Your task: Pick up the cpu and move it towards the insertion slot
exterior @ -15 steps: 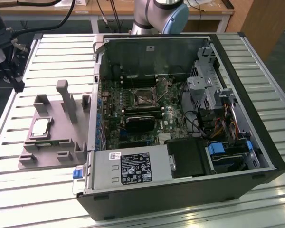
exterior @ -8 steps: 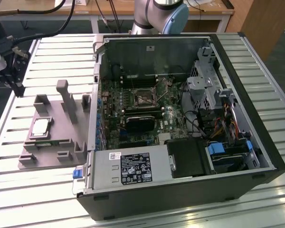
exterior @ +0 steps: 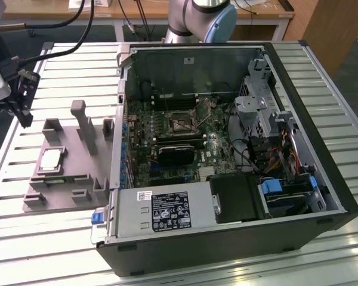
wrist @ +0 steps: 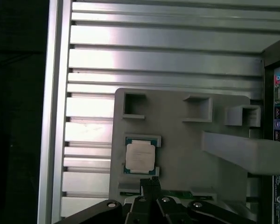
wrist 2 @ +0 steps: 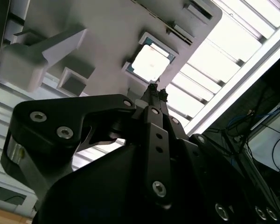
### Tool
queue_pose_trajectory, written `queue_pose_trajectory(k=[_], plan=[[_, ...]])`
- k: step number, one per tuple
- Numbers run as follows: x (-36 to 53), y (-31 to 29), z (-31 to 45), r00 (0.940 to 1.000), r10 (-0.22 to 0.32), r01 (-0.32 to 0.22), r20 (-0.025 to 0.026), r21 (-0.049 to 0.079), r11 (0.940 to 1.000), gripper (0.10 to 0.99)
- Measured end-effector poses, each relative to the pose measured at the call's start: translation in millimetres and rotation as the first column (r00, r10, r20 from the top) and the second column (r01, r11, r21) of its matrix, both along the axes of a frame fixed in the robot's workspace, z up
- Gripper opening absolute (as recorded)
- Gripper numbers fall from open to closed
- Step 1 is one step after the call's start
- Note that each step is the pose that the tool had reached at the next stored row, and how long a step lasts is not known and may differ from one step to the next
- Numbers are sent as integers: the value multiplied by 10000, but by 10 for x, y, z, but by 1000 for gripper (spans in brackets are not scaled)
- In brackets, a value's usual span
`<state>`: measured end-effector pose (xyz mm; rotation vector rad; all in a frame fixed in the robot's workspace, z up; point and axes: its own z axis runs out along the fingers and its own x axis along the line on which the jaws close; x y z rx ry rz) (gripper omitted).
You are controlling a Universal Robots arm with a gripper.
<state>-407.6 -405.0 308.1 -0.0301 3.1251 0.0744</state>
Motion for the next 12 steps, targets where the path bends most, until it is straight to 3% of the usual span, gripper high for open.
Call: queue_pose_trajectory(k=[12], plan=[[-33, -31, -204, 10000, 1, -1, 24, 85, 10000, 102]])
